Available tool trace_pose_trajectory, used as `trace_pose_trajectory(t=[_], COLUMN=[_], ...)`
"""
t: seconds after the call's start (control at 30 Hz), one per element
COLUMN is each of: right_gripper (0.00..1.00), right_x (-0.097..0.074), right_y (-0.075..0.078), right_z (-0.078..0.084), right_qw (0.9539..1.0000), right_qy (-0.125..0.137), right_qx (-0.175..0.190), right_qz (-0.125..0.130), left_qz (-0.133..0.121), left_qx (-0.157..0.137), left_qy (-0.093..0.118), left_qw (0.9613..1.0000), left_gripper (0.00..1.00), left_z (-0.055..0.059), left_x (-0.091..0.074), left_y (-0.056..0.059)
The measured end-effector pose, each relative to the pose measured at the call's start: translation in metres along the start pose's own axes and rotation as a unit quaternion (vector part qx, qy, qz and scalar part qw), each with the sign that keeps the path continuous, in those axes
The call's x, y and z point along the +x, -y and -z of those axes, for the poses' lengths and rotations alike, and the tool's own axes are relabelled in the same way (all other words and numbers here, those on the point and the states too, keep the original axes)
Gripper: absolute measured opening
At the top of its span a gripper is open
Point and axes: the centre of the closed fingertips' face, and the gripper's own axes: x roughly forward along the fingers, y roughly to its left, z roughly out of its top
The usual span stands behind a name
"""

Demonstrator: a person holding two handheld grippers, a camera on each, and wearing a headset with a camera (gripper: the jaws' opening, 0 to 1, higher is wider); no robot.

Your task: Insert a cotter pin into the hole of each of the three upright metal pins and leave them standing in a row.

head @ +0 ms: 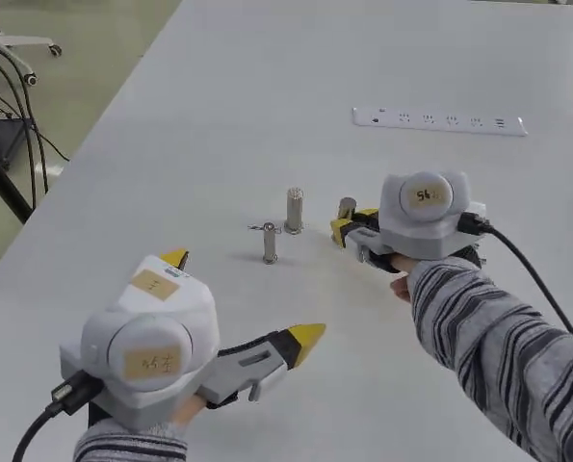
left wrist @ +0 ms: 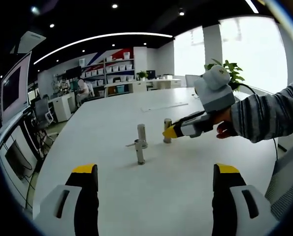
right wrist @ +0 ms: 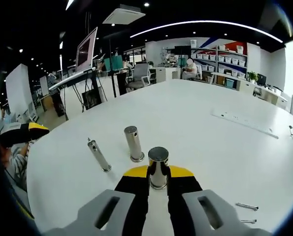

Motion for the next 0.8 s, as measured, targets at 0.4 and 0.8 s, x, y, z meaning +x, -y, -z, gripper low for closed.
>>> trace_pose_trajectory(t=[0.4, 0.8], right_gripper=[0.08, 0.08], right_x=[-0.033, -0.049], right_y=[-0.013, -0.025], right_z=[0.022, 0.037], right_qw=[0.9999, 0.9995], right_qy=[-0.014, -0.024], right_qx=[0.001, 0.005], right_qz=[0.006, 0.021], left_qz=[0.008, 0.014], left_qx=[0.009, 0.013], left_qy=[0.007, 0.003], left_qw=[0.9999, 0.9998], left_gripper=[0.97, 0.97], left_z=[-0.005, -0.004], left_x=[0.003, 0.004], left_y=[0.005, 0.009])
